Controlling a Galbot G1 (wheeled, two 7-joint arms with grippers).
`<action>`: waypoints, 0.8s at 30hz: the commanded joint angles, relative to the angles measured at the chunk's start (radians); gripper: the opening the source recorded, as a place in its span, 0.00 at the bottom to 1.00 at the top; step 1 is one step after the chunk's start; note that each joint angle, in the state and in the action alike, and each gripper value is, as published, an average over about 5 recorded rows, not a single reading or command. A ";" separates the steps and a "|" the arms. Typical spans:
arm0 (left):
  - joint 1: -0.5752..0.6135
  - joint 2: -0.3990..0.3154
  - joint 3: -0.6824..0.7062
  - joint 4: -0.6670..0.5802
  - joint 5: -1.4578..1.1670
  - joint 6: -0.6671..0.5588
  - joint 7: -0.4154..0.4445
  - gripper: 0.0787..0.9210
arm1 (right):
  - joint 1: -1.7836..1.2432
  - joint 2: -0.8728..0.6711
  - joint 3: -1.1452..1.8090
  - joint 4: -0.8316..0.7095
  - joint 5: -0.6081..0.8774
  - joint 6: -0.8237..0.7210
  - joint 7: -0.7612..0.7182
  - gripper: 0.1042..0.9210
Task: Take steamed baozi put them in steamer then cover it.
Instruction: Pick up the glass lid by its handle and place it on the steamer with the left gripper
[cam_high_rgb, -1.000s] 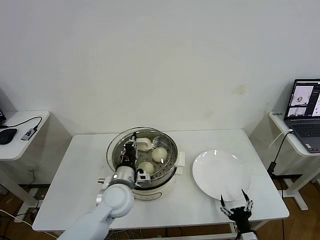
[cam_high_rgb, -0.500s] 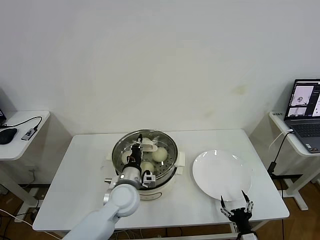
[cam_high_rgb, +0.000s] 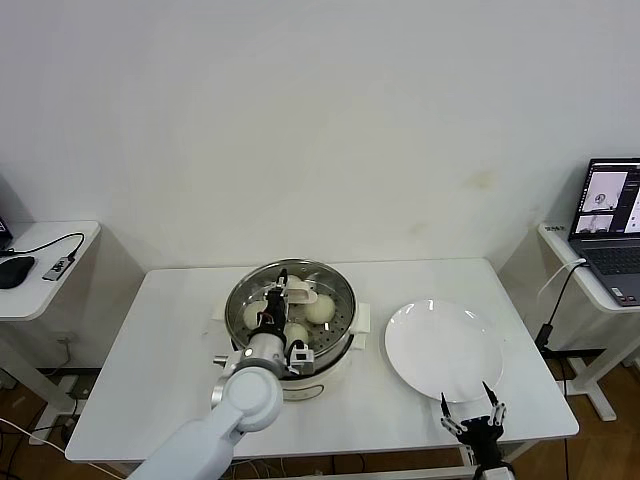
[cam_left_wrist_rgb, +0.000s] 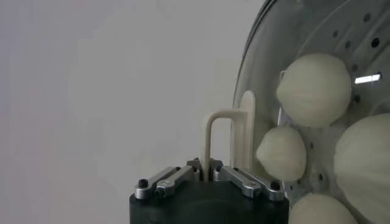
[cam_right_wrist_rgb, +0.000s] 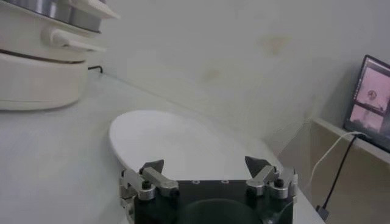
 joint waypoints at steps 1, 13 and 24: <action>-0.003 -0.002 0.004 0.004 -0.012 0.000 0.004 0.08 | 0.000 0.001 -0.003 -0.002 -0.002 0.000 -0.002 0.88; 0.011 -0.002 -0.005 -0.009 -0.026 0.004 -0.008 0.13 | -0.003 0.004 -0.007 0.000 -0.001 0.004 -0.007 0.88; 0.121 0.026 -0.061 -0.133 -0.044 -0.004 -0.052 0.49 | 0.002 0.005 -0.013 -0.006 -0.001 0.010 -0.009 0.88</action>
